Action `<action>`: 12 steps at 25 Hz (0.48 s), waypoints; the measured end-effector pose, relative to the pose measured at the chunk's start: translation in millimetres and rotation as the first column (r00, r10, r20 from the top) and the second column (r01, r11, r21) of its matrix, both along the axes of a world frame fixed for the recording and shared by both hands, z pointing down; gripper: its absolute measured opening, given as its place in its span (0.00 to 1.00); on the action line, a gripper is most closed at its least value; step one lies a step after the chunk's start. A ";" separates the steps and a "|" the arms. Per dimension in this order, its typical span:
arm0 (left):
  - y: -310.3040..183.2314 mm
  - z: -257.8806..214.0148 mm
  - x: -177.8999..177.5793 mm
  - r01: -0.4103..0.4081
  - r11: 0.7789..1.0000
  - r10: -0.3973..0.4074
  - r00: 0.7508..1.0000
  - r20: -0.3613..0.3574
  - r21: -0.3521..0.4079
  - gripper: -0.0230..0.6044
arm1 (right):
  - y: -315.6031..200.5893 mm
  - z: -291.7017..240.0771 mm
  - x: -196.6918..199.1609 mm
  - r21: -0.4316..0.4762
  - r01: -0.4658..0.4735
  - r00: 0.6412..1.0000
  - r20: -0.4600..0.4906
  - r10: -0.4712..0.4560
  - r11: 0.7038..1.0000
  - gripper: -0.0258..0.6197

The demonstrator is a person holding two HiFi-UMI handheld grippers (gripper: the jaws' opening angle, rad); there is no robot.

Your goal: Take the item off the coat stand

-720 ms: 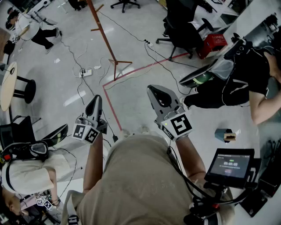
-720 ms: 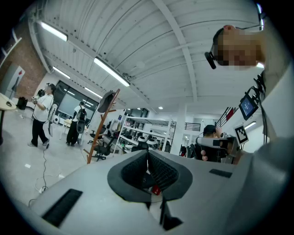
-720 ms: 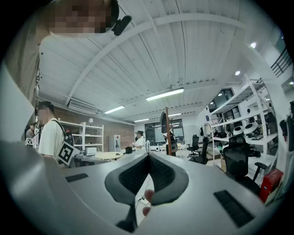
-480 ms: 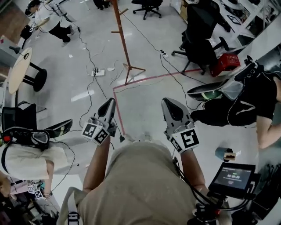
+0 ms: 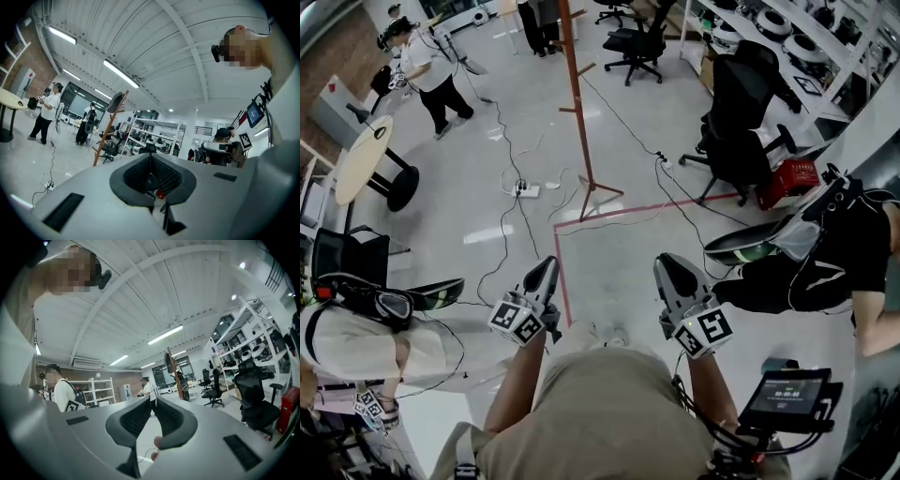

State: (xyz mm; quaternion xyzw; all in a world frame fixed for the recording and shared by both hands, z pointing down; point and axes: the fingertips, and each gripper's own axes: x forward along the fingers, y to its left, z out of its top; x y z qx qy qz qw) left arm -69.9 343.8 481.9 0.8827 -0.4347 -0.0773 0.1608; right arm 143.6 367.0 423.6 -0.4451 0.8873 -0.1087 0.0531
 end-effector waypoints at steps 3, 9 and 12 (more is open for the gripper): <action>-7.7 -8.5 0.9 -0.002 1.000 0.002 1.000 -0.005 0.025 0.07 | -6.9 -3.1 -1.9 0.012 0.033 0.999 0.010 -0.033 0.999 0.18; -35.8 12.8 -5.7 -0.008 1.000 0.008 0.999 -0.032 0.022 0.07 | -43.3 22.7 -10.0 0.006 0.021 1.000 0.005 -0.021 1.000 0.19; -57.5 2.8 -9.1 -0.025 0.999 0.026 0.999 -0.036 0.022 0.07 | -59.9 2.8 -20.3 0.049 0.011 1.000 -0.019 -0.010 0.999 0.19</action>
